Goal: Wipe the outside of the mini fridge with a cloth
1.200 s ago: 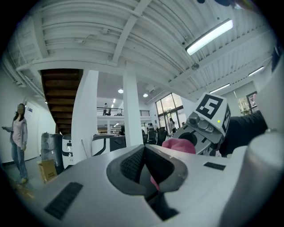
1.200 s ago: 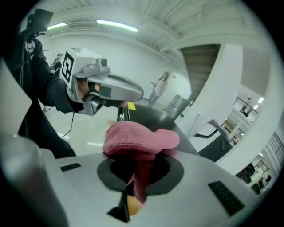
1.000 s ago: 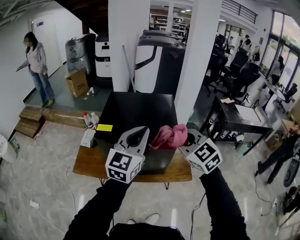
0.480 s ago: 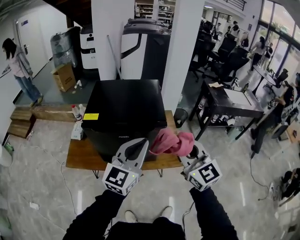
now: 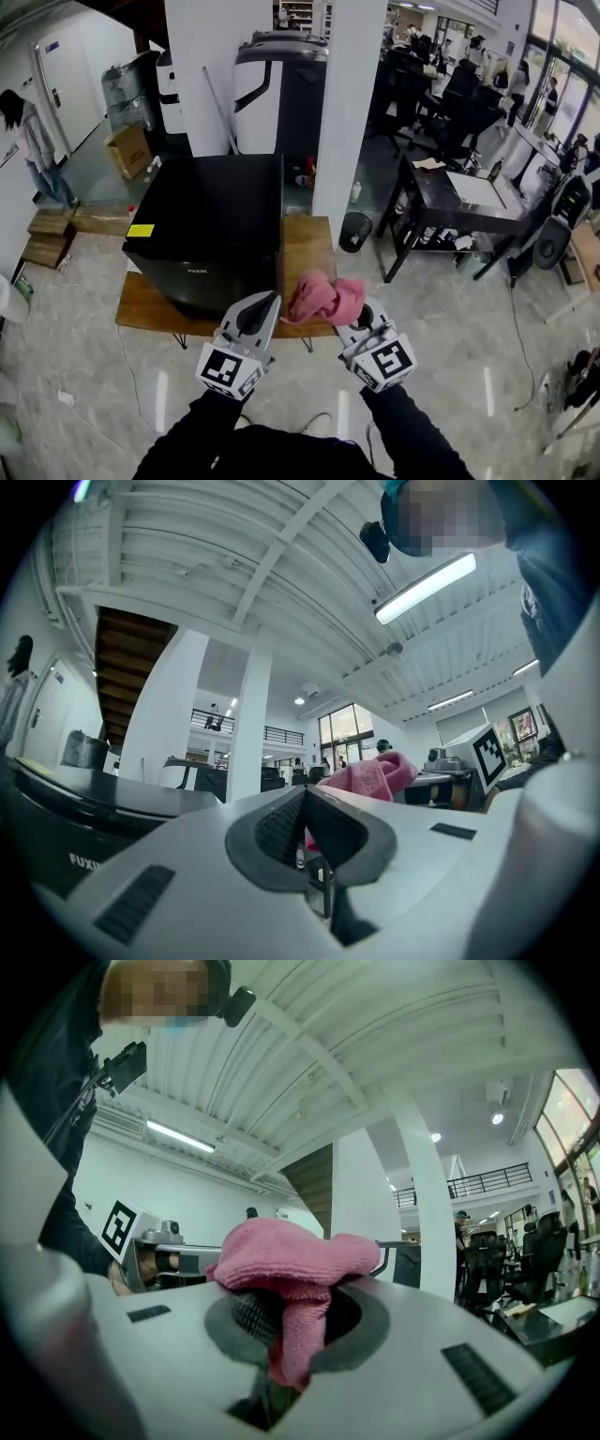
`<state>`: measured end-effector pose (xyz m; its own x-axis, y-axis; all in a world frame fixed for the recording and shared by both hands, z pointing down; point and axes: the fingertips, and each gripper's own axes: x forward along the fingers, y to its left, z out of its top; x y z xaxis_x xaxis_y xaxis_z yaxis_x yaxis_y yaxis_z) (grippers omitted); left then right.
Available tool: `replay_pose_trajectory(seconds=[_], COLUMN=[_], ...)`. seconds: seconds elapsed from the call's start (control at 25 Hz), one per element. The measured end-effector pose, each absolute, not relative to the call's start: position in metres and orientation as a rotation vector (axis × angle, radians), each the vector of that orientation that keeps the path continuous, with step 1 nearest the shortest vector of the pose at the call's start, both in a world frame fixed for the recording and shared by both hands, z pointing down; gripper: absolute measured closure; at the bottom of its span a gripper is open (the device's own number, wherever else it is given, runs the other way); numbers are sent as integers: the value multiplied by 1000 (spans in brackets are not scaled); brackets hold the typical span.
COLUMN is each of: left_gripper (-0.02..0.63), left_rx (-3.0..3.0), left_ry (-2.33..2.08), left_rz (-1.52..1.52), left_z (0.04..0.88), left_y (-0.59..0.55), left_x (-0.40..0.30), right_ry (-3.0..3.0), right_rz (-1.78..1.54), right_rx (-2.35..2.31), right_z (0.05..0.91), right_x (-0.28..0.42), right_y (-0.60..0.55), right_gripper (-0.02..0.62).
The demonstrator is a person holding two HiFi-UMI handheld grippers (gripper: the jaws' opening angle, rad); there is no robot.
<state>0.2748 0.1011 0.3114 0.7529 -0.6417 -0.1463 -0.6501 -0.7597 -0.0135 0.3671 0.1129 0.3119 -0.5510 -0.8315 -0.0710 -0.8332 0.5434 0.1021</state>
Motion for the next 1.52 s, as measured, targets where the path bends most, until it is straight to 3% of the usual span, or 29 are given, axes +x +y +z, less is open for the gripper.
replay_pose_trajectory(seconds=[0.44,1.16,1.52], left_gripper=[600,600,600], left_rx=[-2861,-2896,-2868], left_ry=[1194,1156,1285], left_rz=[165,152,47], left_z=[349,410,431], left_y=[82,21,-9], left_x=[337,323,329], right_ry=[2770,2872,2987], right_rz=[24,-97,-151], right_rx=[-1345,-1346,-1120], right_z=[359,424,446], right_x=[414,372,340], right_y=[66,-51,-98], right_gripper=[548,548,548])
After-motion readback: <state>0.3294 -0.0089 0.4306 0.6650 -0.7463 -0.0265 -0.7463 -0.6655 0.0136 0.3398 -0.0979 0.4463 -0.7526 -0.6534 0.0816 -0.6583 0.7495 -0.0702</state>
